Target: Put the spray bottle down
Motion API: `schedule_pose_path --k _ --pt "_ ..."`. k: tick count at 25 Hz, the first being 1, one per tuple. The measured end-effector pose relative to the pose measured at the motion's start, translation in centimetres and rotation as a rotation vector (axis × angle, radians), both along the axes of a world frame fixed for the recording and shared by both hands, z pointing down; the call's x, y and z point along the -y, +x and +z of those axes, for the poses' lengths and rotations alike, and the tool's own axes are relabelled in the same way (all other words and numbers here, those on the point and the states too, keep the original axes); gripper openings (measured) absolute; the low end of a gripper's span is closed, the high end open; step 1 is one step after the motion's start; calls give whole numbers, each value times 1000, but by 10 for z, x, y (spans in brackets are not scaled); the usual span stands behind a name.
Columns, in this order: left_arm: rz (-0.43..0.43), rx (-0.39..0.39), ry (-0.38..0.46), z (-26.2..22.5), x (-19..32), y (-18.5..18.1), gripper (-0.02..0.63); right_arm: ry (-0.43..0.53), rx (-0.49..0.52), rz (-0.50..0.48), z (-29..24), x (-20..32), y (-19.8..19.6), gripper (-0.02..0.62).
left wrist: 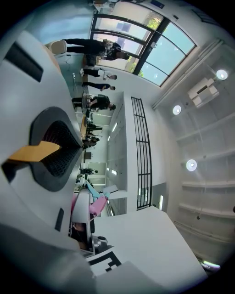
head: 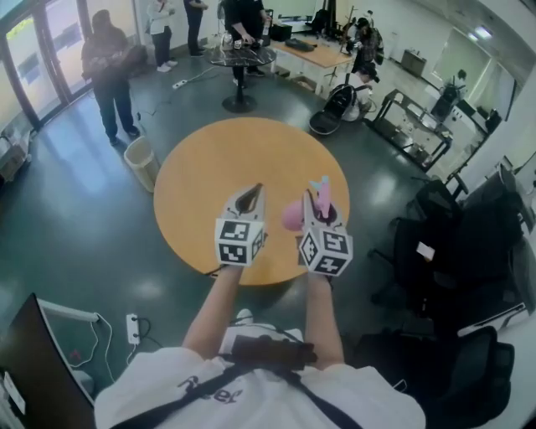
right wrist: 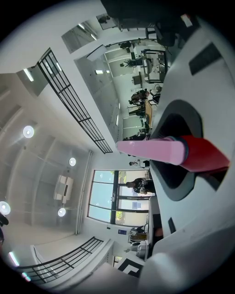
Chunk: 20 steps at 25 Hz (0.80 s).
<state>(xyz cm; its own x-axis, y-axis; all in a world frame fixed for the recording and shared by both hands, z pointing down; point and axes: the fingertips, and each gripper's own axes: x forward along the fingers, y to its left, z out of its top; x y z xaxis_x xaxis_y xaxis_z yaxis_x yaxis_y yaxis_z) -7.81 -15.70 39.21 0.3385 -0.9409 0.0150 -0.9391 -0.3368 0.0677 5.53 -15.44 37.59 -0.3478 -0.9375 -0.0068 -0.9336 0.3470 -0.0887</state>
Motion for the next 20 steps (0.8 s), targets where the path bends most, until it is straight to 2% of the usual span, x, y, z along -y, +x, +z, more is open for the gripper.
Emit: schedule_pose_path --k 4,7,11,15,20 --pt "-11 -26 -14 12 24 -37 9 -15 -23 -35 12 22 -46 156" --pt "-2 -38 -47 28 38 -47 9 -44 -42 -42 25 33 -62 156" --pt "33 -59 -84 49 46 -41 9 -61 -58 -19 36 41 -57 155" --pt "53 -70 -87 53 65 -30 9 -67 -59 -4 38 57 -46 155" --pt "71 -50 -99 59 81 -17 9 -80 -37 24 46 74 -33 155"
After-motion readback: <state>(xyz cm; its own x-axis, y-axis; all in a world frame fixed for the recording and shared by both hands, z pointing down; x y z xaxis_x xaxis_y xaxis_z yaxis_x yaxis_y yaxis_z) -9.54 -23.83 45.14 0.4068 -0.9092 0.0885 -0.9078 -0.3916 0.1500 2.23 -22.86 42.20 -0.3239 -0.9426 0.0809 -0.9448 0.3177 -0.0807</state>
